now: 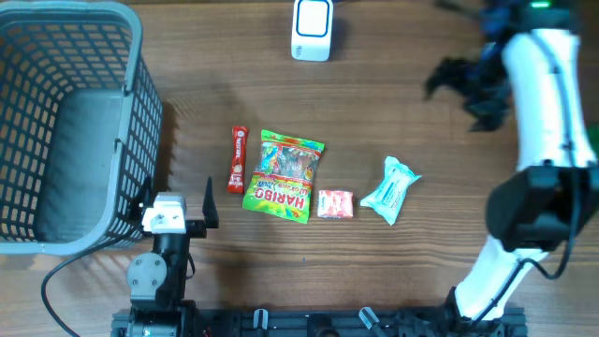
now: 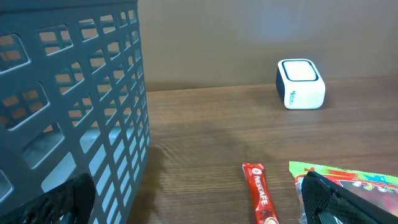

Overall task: Scan the item barcode
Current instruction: 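Move the jar right and set it at the table's right edge, then grasp the mint-green wipes pack with the right gripper, then lift the wipes pack with the right gripper to the scanner, then carry the wipes pack right and drop it near the jar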

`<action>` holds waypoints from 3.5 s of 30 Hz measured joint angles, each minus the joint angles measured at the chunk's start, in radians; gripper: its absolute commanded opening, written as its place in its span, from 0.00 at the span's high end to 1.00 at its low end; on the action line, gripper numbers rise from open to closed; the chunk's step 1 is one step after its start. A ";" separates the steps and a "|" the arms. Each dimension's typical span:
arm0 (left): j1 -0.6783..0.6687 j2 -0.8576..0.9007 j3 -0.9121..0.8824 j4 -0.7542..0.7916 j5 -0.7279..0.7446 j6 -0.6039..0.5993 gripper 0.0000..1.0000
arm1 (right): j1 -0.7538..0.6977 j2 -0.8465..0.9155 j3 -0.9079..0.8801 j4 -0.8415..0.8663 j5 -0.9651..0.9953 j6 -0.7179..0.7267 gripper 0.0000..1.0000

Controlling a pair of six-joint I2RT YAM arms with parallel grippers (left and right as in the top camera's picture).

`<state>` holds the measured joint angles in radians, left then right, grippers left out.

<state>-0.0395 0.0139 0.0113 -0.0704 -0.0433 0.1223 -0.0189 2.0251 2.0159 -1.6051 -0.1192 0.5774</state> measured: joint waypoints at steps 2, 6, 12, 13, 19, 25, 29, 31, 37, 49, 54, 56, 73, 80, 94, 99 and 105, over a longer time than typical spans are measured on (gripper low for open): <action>0.000 0.000 0.000 0.000 0.000 0.000 0.00 | 0.130 0.000 -0.019 -0.003 0.026 0.065 0.00; 0.000 0.000 0.000 0.000 0.000 0.000 0.00 | 0.332 0.000 -0.068 0.004 0.100 0.138 0.08; 0.000 0.000 0.000 0.000 0.000 0.000 0.00 | 0.376 0.002 -0.431 0.075 0.219 0.316 0.24; 0.000 0.000 0.000 0.000 0.000 0.000 0.00 | 0.376 0.002 -0.470 0.099 0.226 0.325 0.25; 0.000 0.000 0.000 0.000 0.000 0.000 0.00 | 0.384 0.002 -0.522 0.236 0.240 0.345 0.22; 0.000 0.000 0.000 0.000 0.000 0.000 0.00 | 0.451 0.068 -0.522 0.307 0.259 0.346 0.30; 0.000 0.000 0.000 0.000 0.000 0.000 0.00 | 0.453 0.132 -0.520 0.287 0.285 0.361 0.54; 0.000 0.000 0.000 0.000 0.000 0.000 0.00 | 0.453 0.138 -0.520 0.269 0.312 0.379 0.66; 0.000 0.000 0.000 0.000 0.000 0.000 0.00 | 0.452 0.142 -0.496 0.178 0.321 0.401 0.96; 0.000 0.000 0.000 0.000 0.000 0.000 0.00 | 0.450 0.009 -0.167 0.509 -0.668 -0.373 0.96; 0.000 0.000 0.000 0.000 0.000 0.000 0.00 | 0.450 0.007 -0.167 0.627 -1.162 -0.903 0.96; 0.000 0.000 0.000 0.000 0.000 0.000 0.00 | 0.450 0.007 -0.167 0.627 -1.290 -1.109 0.95; 0.000 0.000 0.000 0.000 0.000 0.000 0.00 | 0.537 0.007 -0.169 0.634 0.284 -0.482 0.95; 0.000 0.000 0.000 0.000 0.000 0.000 0.00 | 0.542 0.163 -0.176 1.121 0.758 -0.662 0.95; 0.000 0.000 0.000 0.000 0.000 0.000 0.00 | 0.611 0.548 -0.173 2.007 1.220 -1.807 0.96; 0.000 0.000 0.000 0.000 0.000 0.000 0.00 | 0.608 0.541 -0.174 1.971 1.231 -1.800 0.96; 0.000 0.000 -0.001 0.001 0.002 0.000 0.00 | 0.515 0.190 -0.177 1.417 1.221 -1.409 0.96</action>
<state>-0.0395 0.0135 0.0101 -0.0696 -0.0418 0.1223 0.4957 2.2147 1.8389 -0.1879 1.1015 -0.8314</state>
